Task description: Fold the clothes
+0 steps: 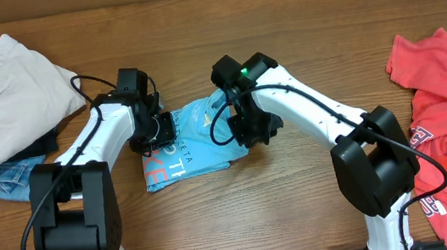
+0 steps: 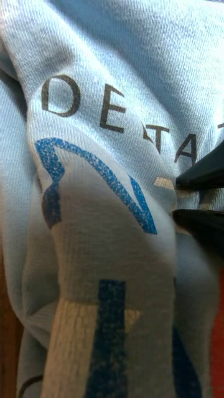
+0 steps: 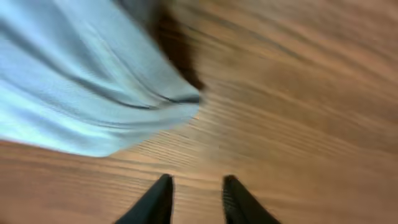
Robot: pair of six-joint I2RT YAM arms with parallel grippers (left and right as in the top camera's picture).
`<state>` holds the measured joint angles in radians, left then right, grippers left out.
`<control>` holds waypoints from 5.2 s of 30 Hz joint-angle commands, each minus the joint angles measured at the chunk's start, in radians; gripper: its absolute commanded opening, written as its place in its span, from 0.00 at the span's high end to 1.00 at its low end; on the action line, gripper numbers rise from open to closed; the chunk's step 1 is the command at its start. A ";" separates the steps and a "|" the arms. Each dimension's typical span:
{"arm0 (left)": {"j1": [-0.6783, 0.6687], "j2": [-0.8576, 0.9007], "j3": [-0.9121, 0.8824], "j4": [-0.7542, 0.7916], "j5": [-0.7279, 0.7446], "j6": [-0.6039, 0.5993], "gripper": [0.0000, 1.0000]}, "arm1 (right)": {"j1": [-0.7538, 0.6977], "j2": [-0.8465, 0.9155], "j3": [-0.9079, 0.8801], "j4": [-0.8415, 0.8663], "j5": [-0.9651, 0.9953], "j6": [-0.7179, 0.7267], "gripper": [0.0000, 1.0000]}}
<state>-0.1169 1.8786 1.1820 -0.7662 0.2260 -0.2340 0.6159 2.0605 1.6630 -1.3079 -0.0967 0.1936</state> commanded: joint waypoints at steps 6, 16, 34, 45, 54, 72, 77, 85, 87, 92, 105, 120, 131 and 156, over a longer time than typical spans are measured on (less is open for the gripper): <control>0.010 0.009 -0.033 0.006 -0.041 -0.018 0.82 | 0.022 -0.003 0.053 0.155 -0.242 -0.341 0.60; 0.010 0.009 -0.033 0.005 -0.041 -0.018 0.76 | 0.024 0.104 0.049 0.235 -0.241 -0.341 0.60; 0.010 0.009 -0.033 0.004 -0.042 -0.017 0.73 | 0.016 0.113 0.046 0.166 -0.159 -0.291 0.96; 0.010 0.009 -0.033 0.004 -0.042 -0.017 0.73 | -0.069 0.109 0.046 0.080 0.003 -0.063 0.90; 0.010 0.009 -0.033 -0.030 -0.048 -0.018 0.73 | -0.081 0.077 0.077 0.077 0.007 -0.068 0.82; -0.019 -0.113 0.041 -0.365 0.116 -0.102 0.86 | -0.196 -0.084 0.126 -0.075 -0.009 -0.116 0.75; -0.019 -0.217 0.107 -0.192 0.068 0.130 0.36 | -0.196 -0.084 0.126 -0.061 -0.020 -0.115 0.74; 0.002 -0.039 0.114 -0.088 0.130 0.344 0.25 | -0.196 -0.084 0.126 -0.062 -0.035 -0.115 0.74; 0.014 0.008 0.122 -0.073 0.130 0.357 0.24 | -0.196 -0.084 0.126 -0.064 -0.035 -0.115 0.74; 0.034 0.105 0.145 -0.072 0.146 0.396 0.24 | -0.197 -0.084 0.126 -0.063 -0.035 -0.115 0.74; -0.023 0.296 0.145 -0.213 0.301 0.490 0.46 | -0.196 -0.084 0.126 -0.060 -0.035 -0.114 0.73; 0.033 0.298 0.319 -0.273 0.285 0.479 0.96 | -0.197 -0.084 0.126 -0.060 -0.035 -0.115 0.73; 0.145 0.250 0.715 -0.448 0.012 0.339 0.96 | -0.201 -0.084 0.126 -0.060 0.008 -0.114 0.74; 0.451 0.056 0.795 -0.234 -0.137 0.217 0.94 | -0.234 -0.084 0.126 -0.067 0.018 -0.115 0.74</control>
<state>0.2970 1.9709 1.9099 -1.0096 0.0261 0.0082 0.3859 1.9980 1.7710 -1.3773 -0.0883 0.0814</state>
